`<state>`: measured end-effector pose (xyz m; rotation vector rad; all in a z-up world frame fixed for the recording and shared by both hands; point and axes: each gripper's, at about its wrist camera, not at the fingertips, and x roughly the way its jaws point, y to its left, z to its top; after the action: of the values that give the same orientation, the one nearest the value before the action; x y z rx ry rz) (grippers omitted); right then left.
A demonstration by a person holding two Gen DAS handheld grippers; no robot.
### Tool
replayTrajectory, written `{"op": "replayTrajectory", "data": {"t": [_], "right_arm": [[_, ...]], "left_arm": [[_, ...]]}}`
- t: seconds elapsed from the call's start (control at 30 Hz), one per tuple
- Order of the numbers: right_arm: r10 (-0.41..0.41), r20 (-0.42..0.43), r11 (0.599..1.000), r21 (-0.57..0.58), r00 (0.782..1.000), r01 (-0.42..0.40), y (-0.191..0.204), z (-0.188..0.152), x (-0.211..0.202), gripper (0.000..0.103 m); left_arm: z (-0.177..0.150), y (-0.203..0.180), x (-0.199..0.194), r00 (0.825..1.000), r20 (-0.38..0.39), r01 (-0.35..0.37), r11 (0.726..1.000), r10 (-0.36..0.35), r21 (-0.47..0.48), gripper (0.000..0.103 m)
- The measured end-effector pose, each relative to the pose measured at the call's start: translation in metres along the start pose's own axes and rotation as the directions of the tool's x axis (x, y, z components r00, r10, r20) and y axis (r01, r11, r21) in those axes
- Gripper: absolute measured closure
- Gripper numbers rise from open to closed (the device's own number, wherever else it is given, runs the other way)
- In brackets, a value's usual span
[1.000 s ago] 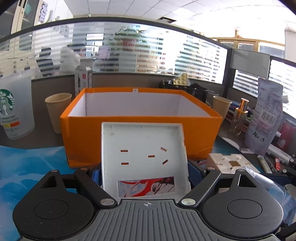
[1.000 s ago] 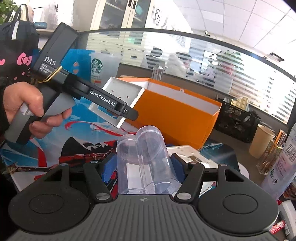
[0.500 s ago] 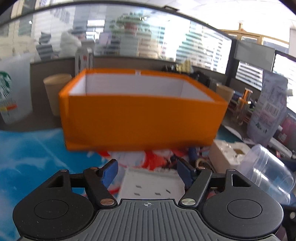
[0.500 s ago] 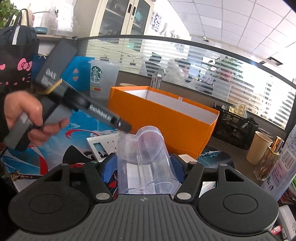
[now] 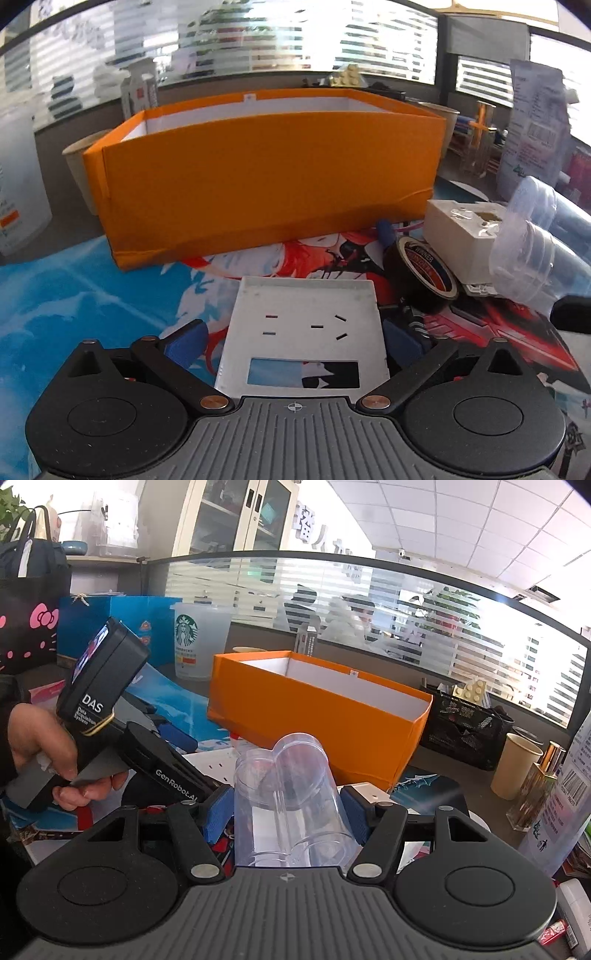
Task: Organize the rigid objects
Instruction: 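Carry faceplate in left tool while right tool carries container toward orange box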
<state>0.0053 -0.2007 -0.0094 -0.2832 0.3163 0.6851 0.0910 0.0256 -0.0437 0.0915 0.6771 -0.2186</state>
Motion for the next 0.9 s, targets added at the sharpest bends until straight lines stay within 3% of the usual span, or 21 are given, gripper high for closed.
{"op": "replayTrajectory", "data": {"t": [0.33,0.9], "right_arm": [[-0.011,0.015,1.0,0.002,1.0,0.011,-0.001,0.003,-0.002,0.043],[-0.021,0.065,0.999,-0.04,0.998,0.024,-0.005,0.026,-0.004,0.043]], "left_arm": [[0.004,-0.009,-0.01,0.999,0.028,0.019,1.0,-0.019,-0.002,0.016],[0.042,0.007,-0.057,0.983,0.182,-0.023,0.998,0.032,-0.051,0.015]]}}
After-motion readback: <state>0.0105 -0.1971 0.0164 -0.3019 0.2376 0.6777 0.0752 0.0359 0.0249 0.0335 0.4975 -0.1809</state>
